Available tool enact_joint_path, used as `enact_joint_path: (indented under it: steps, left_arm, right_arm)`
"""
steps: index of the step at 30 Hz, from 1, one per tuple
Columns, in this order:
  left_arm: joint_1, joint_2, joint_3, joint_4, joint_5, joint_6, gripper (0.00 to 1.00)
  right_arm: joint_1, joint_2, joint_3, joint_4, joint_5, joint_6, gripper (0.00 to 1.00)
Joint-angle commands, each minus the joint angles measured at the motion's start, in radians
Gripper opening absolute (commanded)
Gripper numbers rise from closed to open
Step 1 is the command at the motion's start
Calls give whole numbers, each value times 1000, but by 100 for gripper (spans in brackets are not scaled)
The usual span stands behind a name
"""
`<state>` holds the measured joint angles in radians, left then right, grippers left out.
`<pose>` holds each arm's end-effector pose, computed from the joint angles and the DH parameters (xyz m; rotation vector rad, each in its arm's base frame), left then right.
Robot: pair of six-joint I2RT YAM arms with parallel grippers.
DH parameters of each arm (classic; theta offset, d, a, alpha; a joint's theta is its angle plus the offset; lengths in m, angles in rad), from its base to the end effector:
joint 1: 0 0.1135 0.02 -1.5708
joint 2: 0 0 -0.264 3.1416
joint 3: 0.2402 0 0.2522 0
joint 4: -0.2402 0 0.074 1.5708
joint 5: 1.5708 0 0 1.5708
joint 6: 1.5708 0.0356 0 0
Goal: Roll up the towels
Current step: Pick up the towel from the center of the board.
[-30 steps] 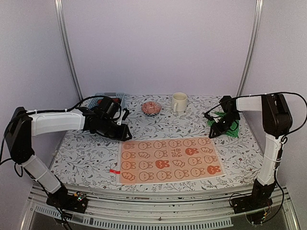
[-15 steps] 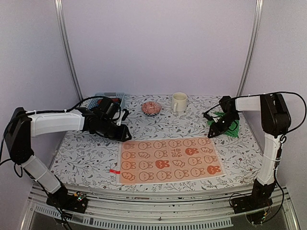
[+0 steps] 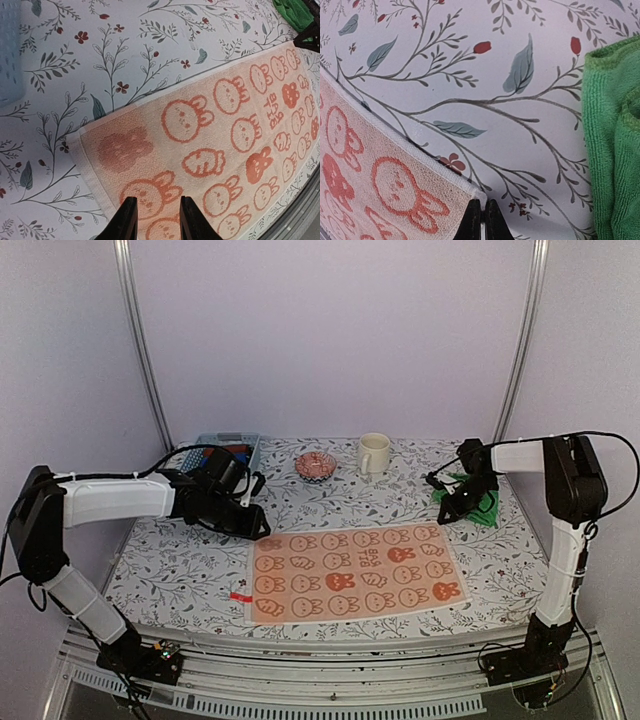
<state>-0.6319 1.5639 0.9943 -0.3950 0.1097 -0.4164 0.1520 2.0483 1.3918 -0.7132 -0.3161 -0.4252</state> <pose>0.2552 -0.1917 0.2060 0.3264 2.5993 -0.5345 0.3873 0.0705 0.1403 -0.8616 2.7400 0.4140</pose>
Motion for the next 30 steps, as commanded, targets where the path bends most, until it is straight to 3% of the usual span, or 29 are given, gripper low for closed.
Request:
enact_joint_path:
  steps: [1,5,10,13,19,30]
  left_arm:
    - [11,-18,-24,47,-63,-6,32]
    - [31,-9,-44,99,-88,-16,50]
    - [65,0,-51,158,-63,-15,64]
    - [94,6,-69,214,-15,-11,66]
    - [161,62,-68,246,67,-18,47]
    - [185,161,-35,177,36,-35,29]
  right_arm:
    - [-8,-26,-36,103,114,-11,4]
    - [-7,-12,-47,140,100,-1,3]
    - [-6,-33,-105,190,94,-16,3]
    - [-5,-39,-105,187,77,-17,3]
    - [-6,-50,-99,186,62,-24,4]
    - [-6,-38,-100,180,42,-33,4]
